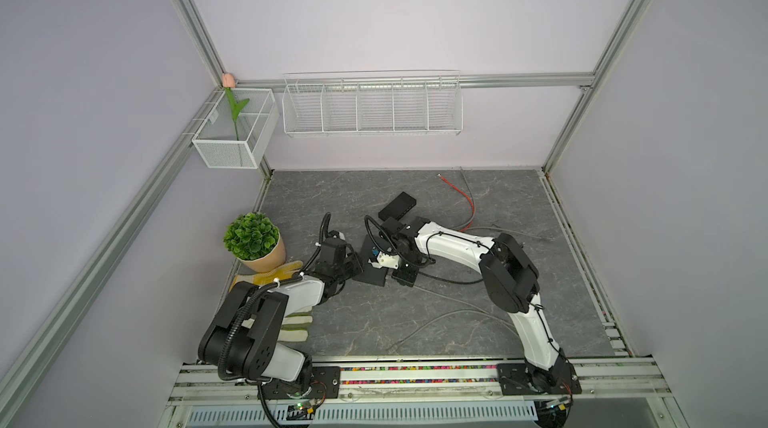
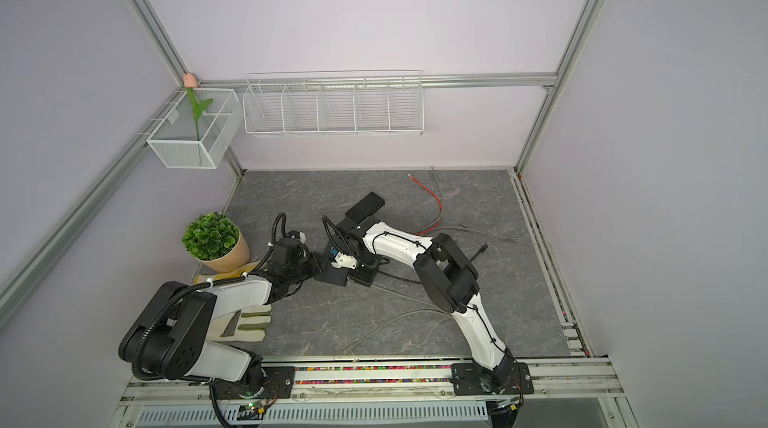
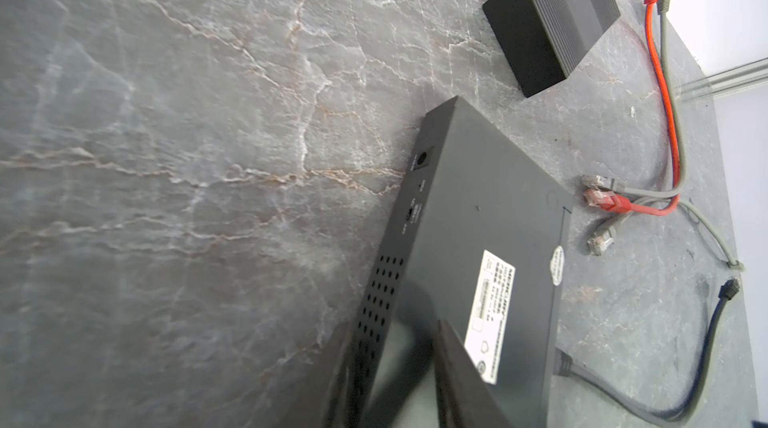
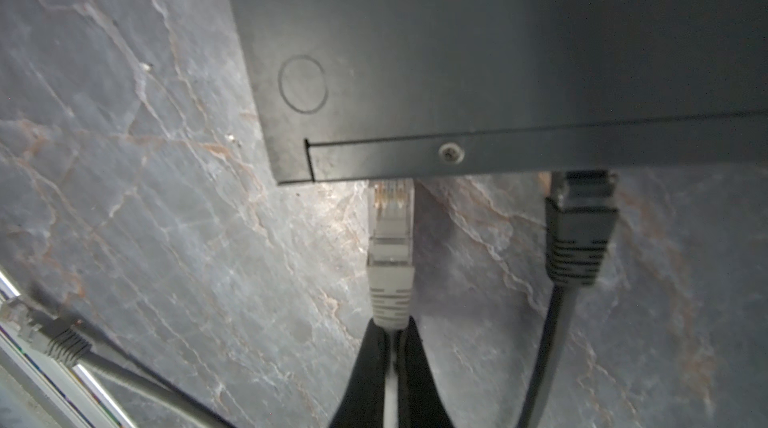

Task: Insert the plug into the switch port
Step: 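Push the grey plug into the switch port with the right gripper, left holding switch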

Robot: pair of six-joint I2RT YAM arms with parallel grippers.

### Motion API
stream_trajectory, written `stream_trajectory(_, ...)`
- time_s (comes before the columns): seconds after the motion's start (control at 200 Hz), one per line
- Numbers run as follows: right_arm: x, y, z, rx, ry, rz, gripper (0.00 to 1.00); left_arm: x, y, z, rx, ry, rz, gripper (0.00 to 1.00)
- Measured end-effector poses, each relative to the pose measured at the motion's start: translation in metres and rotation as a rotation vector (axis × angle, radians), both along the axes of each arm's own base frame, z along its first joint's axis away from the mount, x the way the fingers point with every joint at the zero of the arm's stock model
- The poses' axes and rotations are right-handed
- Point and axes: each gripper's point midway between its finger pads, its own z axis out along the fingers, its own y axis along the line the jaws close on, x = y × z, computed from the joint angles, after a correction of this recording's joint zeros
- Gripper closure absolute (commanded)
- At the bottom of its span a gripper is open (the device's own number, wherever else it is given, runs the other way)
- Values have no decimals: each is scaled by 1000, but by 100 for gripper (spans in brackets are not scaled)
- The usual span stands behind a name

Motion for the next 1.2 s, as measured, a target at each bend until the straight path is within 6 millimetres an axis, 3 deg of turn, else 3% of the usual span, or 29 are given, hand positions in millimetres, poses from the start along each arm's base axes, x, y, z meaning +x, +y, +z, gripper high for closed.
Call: stream_trajectory(1.2, 2, 3, -3, -70, -56, 25, 93, -4, -8, -1, -64, -33, -25, 69)
